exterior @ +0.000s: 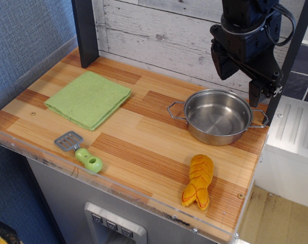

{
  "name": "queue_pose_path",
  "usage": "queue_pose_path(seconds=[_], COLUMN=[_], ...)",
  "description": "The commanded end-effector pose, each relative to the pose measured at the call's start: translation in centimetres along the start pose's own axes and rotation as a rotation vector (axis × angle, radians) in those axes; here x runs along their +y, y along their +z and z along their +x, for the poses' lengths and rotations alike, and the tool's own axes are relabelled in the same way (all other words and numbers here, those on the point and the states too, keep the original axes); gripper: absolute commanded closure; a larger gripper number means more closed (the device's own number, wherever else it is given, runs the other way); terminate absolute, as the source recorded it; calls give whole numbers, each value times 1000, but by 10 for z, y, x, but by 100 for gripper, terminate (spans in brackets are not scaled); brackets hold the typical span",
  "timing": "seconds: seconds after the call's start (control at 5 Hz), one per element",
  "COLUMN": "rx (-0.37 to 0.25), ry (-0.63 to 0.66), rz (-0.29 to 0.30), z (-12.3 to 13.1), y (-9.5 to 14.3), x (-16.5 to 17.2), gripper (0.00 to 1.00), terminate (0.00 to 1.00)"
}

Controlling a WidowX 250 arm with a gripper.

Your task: Place the napkin in between the fish and the spatula.

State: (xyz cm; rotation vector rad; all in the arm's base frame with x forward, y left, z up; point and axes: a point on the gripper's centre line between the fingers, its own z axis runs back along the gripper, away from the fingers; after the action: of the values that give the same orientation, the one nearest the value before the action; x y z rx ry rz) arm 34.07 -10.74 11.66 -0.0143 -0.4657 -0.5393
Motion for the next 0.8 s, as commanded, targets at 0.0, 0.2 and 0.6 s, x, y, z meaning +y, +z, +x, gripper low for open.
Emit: queue_pose_path(seconds=[0.0, 0.2, 0.6], rx=[0, 5, 62], ry=[0, 98, 238], rz=[0, 65, 166], z=[0, -17, -50], y=[0, 12, 32], x=[0, 47, 132], gripper=[0, 0, 0], terminate=[0, 0, 0])
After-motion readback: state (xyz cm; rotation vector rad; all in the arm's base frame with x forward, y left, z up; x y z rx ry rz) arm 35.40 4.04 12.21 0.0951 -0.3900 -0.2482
